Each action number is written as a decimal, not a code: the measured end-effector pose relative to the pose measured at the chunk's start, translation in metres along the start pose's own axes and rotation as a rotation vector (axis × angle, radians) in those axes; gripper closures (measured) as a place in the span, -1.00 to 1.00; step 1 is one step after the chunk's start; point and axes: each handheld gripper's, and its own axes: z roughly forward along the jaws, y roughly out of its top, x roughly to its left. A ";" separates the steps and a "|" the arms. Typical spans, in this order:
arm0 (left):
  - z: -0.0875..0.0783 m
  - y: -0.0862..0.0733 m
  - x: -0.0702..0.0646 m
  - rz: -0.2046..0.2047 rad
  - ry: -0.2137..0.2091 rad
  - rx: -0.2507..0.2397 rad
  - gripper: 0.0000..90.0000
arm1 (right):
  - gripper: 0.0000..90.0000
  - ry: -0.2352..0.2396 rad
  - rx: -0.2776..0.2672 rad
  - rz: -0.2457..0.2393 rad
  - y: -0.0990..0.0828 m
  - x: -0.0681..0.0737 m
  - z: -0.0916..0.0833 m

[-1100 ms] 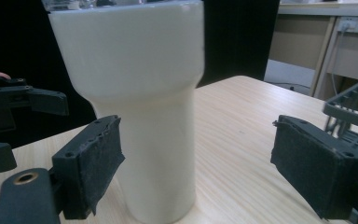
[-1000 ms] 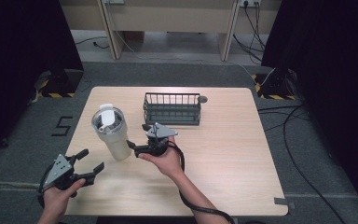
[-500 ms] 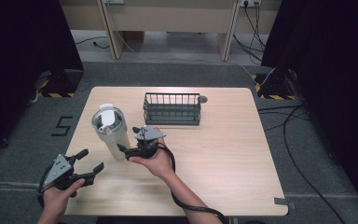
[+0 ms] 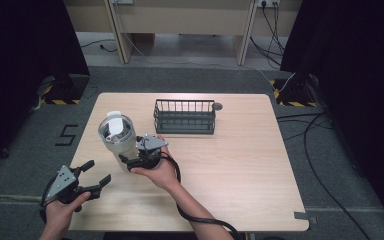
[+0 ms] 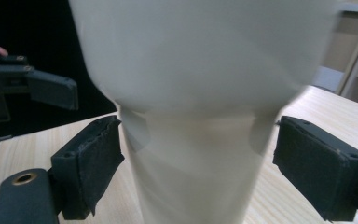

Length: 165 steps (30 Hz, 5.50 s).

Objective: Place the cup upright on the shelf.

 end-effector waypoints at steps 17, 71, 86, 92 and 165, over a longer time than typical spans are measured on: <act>0.000 -0.001 0.001 -0.003 0.001 0.000 -0.68 | -0.78 -0.021 -0.013 0.009 0.001 0.002 0.017; -0.001 -0.002 0.004 -0.007 -0.002 -0.007 -0.68 | -0.77 -0.104 -0.116 0.025 0.000 -0.001 0.014; 0.000 -0.002 0.004 -0.012 0.001 -0.010 -0.68 | -0.77 -0.171 -0.139 0.032 0.015 -0.020 -0.012; 0.000 -0.002 0.003 -0.011 -0.001 -0.011 -0.68 | -0.77 -0.197 -0.140 0.044 0.020 -0.026 -0.021; -0.001 -0.001 0.005 -0.018 0.005 -0.014 -0.68 | -0.77 -0.441 -0.206 0.043 0.063 -0.111 -0.096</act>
